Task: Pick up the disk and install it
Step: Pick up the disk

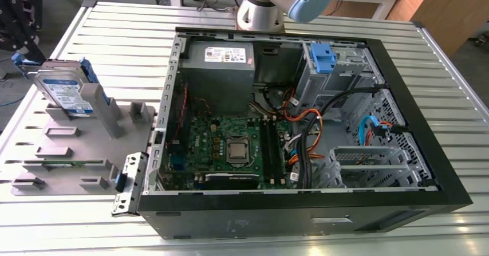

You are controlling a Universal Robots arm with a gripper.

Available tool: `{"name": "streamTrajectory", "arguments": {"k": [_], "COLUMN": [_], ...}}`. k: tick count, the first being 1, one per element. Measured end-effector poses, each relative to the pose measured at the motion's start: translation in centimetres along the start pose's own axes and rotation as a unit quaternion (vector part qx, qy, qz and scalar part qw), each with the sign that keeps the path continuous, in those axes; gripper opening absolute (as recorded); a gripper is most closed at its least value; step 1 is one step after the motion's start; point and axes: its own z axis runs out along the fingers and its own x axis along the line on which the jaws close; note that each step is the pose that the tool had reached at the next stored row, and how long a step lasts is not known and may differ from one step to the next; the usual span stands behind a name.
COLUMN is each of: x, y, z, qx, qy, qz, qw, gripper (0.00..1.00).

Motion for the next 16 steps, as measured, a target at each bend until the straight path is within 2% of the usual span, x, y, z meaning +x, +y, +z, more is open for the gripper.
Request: {"name": "streamTrajectory", "arguments": {"k": [5, 12, 16], "x": [0.0, -0.02, -0.16], "y": [0.0, -0.04, -0.63], "z": [0.05, 0.05, 0.03], "qx": [-0.0012, -0.0012, -0.0012], "qy": [0.0017, 0.0018, 0.0019], "qz": [-0.041, -0.043, -0.043], "qw": [0.99917, 0.99908, 0.99908], "gripper": [0.11, 0.11, 0.11]}}
